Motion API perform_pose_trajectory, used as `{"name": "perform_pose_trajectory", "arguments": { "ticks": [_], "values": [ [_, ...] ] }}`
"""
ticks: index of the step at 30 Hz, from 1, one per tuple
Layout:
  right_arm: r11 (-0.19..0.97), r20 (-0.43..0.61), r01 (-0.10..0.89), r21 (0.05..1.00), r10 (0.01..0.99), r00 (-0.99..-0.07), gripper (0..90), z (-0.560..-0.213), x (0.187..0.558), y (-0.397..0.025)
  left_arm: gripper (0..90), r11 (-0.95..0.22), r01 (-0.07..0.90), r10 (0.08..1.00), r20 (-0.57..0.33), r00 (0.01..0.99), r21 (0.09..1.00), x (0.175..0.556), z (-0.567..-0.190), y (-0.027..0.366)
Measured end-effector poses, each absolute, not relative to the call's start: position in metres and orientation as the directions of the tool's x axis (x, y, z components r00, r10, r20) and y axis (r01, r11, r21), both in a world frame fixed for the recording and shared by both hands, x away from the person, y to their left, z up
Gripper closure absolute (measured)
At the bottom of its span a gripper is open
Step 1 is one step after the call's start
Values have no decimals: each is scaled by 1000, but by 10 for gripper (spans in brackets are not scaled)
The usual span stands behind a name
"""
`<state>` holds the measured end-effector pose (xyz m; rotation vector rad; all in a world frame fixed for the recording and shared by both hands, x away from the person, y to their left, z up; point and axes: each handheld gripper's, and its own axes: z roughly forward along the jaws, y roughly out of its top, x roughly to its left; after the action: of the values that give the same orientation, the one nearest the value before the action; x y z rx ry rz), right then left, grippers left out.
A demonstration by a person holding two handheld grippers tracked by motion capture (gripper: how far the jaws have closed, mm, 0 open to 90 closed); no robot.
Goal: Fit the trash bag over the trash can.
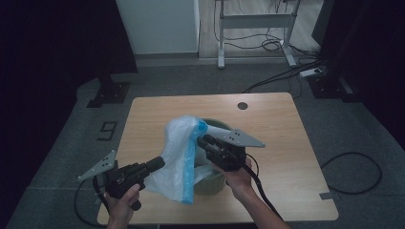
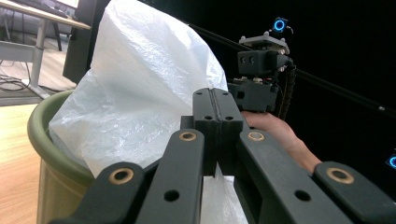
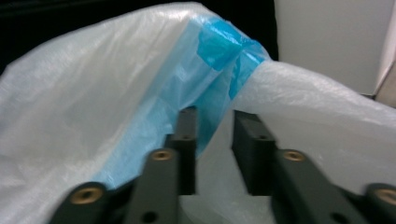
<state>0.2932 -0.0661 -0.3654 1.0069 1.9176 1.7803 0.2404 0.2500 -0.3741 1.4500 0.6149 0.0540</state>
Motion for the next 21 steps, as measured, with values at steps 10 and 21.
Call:
{"name": "perform_pose_trajectory", "arguments": {
  "ticks": [10, 21],
  "values": [
    [-39, 184, 214, 976, 673, -716, 893, -361, 292, -72, 685, 153, 271, 495, -311, 811, 950, 237, -364, 253],
    [53, 44, 119, 992, 725, -687, 893, -345, 283, -81, 457, -41, 204, 600, -139, 788, 978, 250, -307, 219]
  ]
}}
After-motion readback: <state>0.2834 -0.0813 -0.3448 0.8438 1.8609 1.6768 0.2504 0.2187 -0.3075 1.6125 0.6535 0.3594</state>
